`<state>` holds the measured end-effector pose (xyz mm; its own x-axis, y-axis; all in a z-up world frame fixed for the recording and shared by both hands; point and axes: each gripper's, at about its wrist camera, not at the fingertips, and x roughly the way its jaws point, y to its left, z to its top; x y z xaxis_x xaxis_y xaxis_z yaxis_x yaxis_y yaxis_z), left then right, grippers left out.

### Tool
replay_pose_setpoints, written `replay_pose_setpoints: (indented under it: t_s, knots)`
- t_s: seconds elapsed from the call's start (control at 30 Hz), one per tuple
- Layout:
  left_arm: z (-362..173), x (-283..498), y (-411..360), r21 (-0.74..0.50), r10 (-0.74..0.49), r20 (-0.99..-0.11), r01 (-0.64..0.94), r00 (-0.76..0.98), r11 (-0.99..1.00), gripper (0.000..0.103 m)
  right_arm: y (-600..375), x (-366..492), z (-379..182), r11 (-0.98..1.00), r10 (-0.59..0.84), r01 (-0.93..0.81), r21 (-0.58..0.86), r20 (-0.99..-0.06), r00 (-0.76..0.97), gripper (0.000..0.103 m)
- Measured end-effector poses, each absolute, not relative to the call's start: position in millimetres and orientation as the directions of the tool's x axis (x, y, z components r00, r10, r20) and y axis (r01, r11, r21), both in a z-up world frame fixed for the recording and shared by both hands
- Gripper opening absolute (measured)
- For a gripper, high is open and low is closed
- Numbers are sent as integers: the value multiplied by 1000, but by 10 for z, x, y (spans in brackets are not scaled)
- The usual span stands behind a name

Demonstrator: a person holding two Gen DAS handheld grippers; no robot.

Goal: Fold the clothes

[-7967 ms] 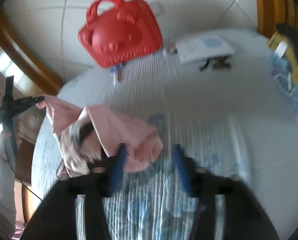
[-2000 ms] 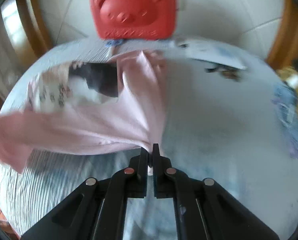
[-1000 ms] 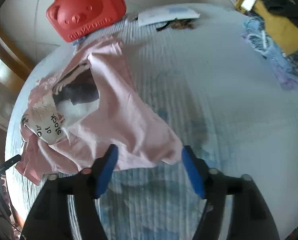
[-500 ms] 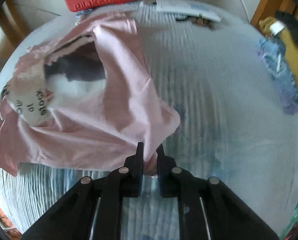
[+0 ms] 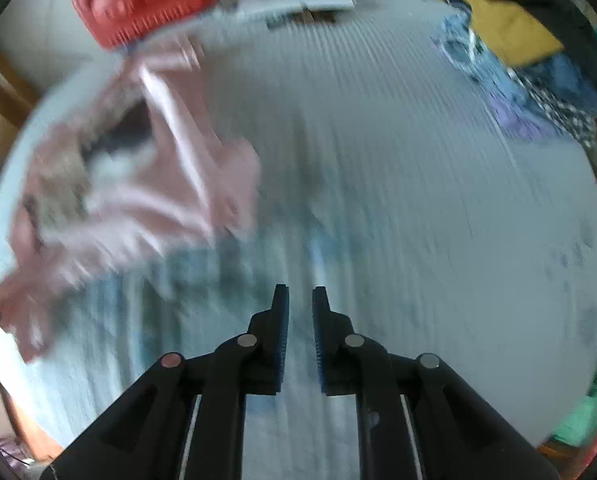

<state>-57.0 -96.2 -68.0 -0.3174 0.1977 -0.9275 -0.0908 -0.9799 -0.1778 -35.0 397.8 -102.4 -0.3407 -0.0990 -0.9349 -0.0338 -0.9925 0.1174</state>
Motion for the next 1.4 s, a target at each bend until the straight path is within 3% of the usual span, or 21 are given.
replay_pose_setpoints:
  t_s: [0.03,0.1,0.17,0.3,0.73,0.77,0.9,0.97,1.03,1.07,1.1,1.13,1.17,1.2,1.33,1.4]
  knots:
    - [-544,-681,-1001,-172,192,-914,-87,-358,-981,16,3923,-423,-971,-991,-114,-22,131,-926,-360,27]
    - [-379,-867,-1109,-169,180,-896,-62,-406,-984,32,3789,-610,-865,-989,-141,11,149,-909,-392,52]
    - [-240,-1050,-1233,-195,190,-877,-35,-442,-980,40,3649,-814,-783,-986,-163,44,160,-895,-415,58]
    - [-91,-1392,-1394,-208,193,-849,-24,-491,-978,52,3364,-1247,-681,-979,-203,89,182,-876,-438,59]
    - [-998,-2956,-1156,-186,180,-911,-20,-371,-982,52,2525,-3021,-998,-965,-247,182,189,-890,-382,60]
    - [-1052,-3037,-1132,-187,182,-914,-21,-363,-982,52,2488,-3094,-1052,-965,-244,185,186,-895,-374,62]
    - [-1267,-3277,-1012,-187,191,-922,-43,-338,-981,52,2364,-3266,-1276,-963,-236,208,171,-908,-346,88]
    - [-1355,-3350,-936,-195,205,-921,-66,-330,-979,51,2266,-3304,-1396,-964,-197,236,119,-918,-344,89]
    - [-1397,-3381,-788,-119,149,-930,-108,-336,-987,26,2167,-3319,-1542,-960,-162,270,78,-938,-306,90]
    - [-1405,-3392,-722,-89,127,-932,-126,-339,-988,7,2115,-3304,-1599,-957,-127,287,39,-947,-295,83]
    - [-1383,-3399,-683,-89,131,-928,-135,-349,-987,6,2049,-3265,-1580,-948,-79,317,-32,-940,-333,63]
    - [-1350,-3424,-660,-84,131,-923,-141,-361,-986,5,2007,-3238,-1544,-939,-92,341,-33,-935,-343,51]
    - [-1279,-3467,-634,-58,112,-914,-147,-391,-987,5,1992,-3238,-1488,-939,-84,341,-47,-929,-361,16]
    - [-1225,-3504,-633,-40,98,-906,-146,-413,-988,5,2005,-3253,-1421,-942,-79,329,-58,-918,-389,9]
    - [-979,-3917,-707,6,36,-870,-84,-492,-996,5,2291,-3465,-1115,-981,-65,189,-41,-852,-519,9]
    - [-973,-4193,-784,-36,58,-881,-56,-469,-998,12,2463,-3610,-1076,-995,-25,96,-31,-849,-528,9]
